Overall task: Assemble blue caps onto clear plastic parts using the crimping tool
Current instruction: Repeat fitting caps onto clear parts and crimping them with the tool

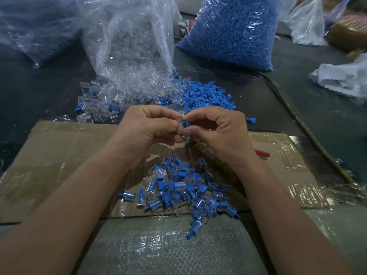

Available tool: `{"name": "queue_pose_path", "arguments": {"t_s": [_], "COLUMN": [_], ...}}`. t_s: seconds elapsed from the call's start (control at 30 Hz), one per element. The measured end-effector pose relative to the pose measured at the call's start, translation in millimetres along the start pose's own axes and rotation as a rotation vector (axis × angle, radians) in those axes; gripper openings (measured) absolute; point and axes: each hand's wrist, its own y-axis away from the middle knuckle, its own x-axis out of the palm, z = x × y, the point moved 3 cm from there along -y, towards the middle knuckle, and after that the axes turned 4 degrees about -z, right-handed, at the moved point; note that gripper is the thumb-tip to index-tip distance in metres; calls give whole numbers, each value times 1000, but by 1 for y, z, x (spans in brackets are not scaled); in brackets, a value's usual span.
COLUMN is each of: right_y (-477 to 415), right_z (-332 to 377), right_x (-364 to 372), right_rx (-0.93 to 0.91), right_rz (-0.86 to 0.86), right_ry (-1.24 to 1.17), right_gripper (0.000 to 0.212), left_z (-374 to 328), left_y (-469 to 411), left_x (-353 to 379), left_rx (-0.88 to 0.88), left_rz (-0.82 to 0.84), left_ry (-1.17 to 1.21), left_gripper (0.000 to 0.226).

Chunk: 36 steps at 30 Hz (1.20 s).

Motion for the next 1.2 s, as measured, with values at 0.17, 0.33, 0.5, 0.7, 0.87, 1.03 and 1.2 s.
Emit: {"name": "queue_pose_path", "arguments": {"t_s": [0.17, 0.33, 0.5, 0.7, 0.87, 1.03, 1.2], "right_y": [0, 0, 0, 0, -3, -5, 6], "right_z": [1, 3, 4, 7, -3, -24, -30], "right_x": [-1, -1, 0, 2, -12, -47, -52], "right_rx": [-22, -31, -53, -72, 156, 400, 571], "right_rz": [-10, -15, -2, 48, 82, 286, 572], "right_ry": [37, 53, 91, 142, 218, 466, 553], "right_gripper": [25, 26, 24, 23, 17, 20, 57], "left_z": [0, 0, 0, 0, 3, 1, 0], "left_y": [-1, -1, -1, -2, -2, -4, -3], "left_x": [-1, -1, 0, 0, -5, -10, -9], "left_rx": [-8, -12, -4, -8, -22, 1, 3], "left_rz": [51, 55, 30, 10, -75, -159, -178], "left_ry": [-4, 0, -48, -104, -29, -12, 9], "left_gripper": [11, 10, 18, 17, 10, 11, 10]}}
